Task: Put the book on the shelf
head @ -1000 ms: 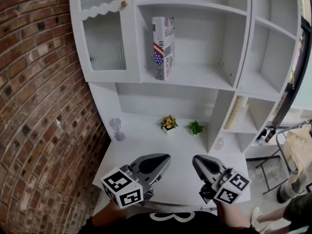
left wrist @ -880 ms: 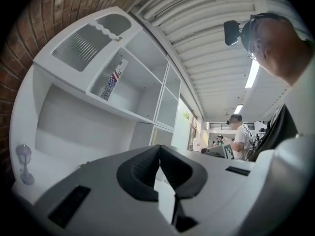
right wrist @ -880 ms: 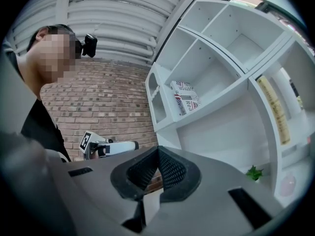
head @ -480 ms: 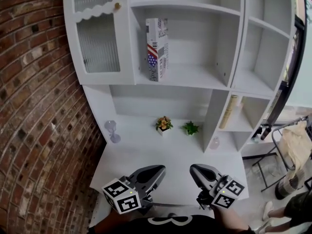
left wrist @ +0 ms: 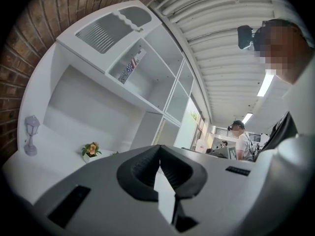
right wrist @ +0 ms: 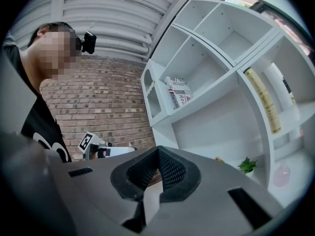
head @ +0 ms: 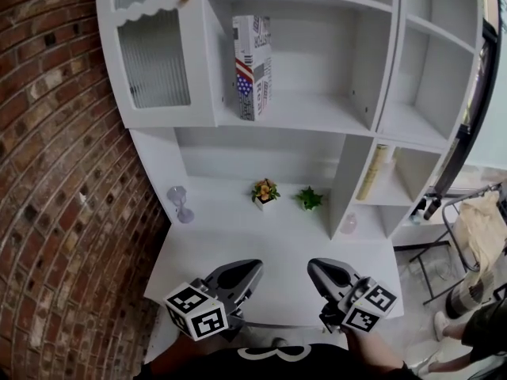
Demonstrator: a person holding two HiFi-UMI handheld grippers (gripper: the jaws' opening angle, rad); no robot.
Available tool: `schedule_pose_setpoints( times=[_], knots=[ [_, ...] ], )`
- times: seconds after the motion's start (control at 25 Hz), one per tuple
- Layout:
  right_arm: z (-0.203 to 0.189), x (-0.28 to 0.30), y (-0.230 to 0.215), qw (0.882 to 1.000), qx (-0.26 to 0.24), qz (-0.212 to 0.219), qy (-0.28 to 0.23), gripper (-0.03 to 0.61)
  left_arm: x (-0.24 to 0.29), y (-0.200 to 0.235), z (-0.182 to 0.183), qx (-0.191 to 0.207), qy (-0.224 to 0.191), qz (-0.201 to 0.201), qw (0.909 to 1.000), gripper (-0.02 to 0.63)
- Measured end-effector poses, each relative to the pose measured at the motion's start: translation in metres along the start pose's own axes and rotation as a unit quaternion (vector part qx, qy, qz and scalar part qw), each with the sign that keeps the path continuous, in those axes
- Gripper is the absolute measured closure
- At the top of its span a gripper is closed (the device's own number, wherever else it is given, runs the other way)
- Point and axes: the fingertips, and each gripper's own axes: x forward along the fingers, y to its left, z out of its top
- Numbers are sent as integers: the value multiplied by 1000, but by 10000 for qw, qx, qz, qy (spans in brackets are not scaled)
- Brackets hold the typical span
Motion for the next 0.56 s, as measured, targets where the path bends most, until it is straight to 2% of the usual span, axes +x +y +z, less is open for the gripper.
schedule_pose_setpoints(
  times=[0.2,0.56],
  knots=[
    [-3,4,-5,9999,-13,34,104,569,8,5,-4,62,189,152,9997,611],
    [-5,9,-16,9999,-40,82,126,569,14,10,0,-23,133,132,9998,611]
  ],
)
